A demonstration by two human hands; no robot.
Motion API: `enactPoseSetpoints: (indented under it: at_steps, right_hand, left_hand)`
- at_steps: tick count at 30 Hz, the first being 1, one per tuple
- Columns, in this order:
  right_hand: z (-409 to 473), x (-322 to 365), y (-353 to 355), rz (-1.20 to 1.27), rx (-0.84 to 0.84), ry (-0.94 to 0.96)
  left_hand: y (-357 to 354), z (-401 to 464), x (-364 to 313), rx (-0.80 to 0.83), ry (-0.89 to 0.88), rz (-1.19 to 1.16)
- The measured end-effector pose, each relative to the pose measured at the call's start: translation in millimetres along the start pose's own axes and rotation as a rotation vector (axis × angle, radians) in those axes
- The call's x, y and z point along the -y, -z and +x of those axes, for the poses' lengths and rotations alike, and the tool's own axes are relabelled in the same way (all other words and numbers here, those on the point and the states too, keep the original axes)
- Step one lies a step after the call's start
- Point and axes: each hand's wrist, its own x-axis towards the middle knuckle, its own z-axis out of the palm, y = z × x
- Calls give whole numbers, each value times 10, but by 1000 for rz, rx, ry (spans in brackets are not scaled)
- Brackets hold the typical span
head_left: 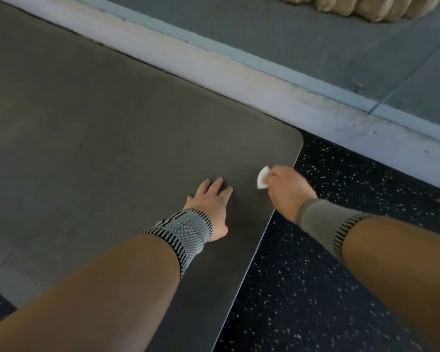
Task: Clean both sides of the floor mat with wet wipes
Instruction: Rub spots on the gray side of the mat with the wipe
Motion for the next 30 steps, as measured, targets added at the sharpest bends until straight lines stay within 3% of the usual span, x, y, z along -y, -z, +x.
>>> enactPoseSetpoints:
  at_steps: [4,5,7,9,11,13,14,15,17,19,23,25,30]
  right_hand:
    - [-248,255,-122,71,165,350]
    - [-196,200,-54,79,142,335]
    - [36,-37,39,122,13,132]
    - [193,-182,142,22,-11,-71]
    - [156,-70,175,-110,110,31]
    - [14,-8,76,-24,246,187]
    - [3,-15,84,17,223,253]
    - [56,-74,120,66,149,241]
    - [252,-256,169,91,70,2]
    - [406,-395,197,-32,47,-166]
    - [298,-300,128,-112,73,105]
    - [315,-332,143,-135,97,153]
    - [588,-451,187,-229,96,-145]
  left_hand:
    - [114,48,6,-56,-8,-38]
    - [132,54,-8,-67,0,-34]
    - [141,63,-43,-89,27,-15]
    - [134,70,-67,-84,42,1]
    - [152,92,-74,-52,44,20]
    - [209,125,-86,-14,54,47]
    - [235,144,-95,3,60,56]
    - [255,163,-103,16,66,62]
    - [281,188,-127,22,77,51]
    - [271,208,-156,-19,83,45]
    - [187,274,-220,-135,17,6]
    - [155,303,-239,-152,16,-47]
    - [160,353,-272,-182,44,-10]
